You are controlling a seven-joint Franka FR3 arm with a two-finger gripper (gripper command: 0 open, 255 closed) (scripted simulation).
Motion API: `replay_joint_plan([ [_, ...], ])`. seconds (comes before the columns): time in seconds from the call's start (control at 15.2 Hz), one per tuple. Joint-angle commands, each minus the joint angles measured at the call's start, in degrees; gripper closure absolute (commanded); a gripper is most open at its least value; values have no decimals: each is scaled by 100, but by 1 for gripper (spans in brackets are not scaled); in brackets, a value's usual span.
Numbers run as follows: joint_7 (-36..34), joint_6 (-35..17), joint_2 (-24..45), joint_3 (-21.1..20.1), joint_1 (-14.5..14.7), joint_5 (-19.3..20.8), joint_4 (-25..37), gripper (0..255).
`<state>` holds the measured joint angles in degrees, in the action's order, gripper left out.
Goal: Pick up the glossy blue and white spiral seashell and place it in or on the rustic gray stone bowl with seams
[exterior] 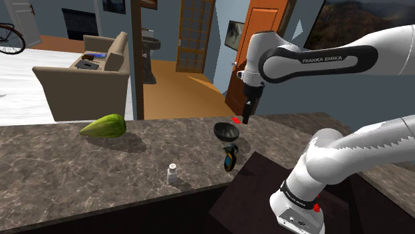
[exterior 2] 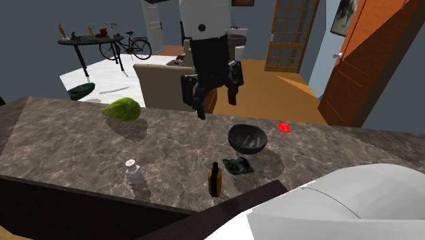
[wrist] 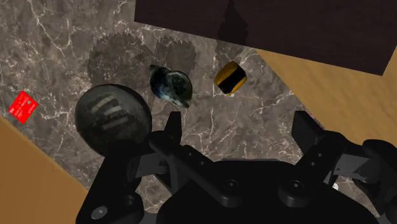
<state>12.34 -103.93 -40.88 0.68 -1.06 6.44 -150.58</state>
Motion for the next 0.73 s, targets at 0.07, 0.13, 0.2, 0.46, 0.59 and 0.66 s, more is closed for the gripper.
replay_joint_plan([
  [0.07, 70, -722, 396, 125, -48, 65, -317, 0],
  [0.13, 101, -955, 546, 171, -70, 91, -401, 0],
  [0.2, 131, -1191, 708, 218, -91, 117, -477, 0],
  [0.46, 256, -2161, 1475, 403, -171, 212, -686, 0],
  [0.59, 322, -2653, 1924, 492, -204, 247, -732, 0],
  [0.66, 358, -2898, 2164, 536, -219, 259, -740, 0],
])
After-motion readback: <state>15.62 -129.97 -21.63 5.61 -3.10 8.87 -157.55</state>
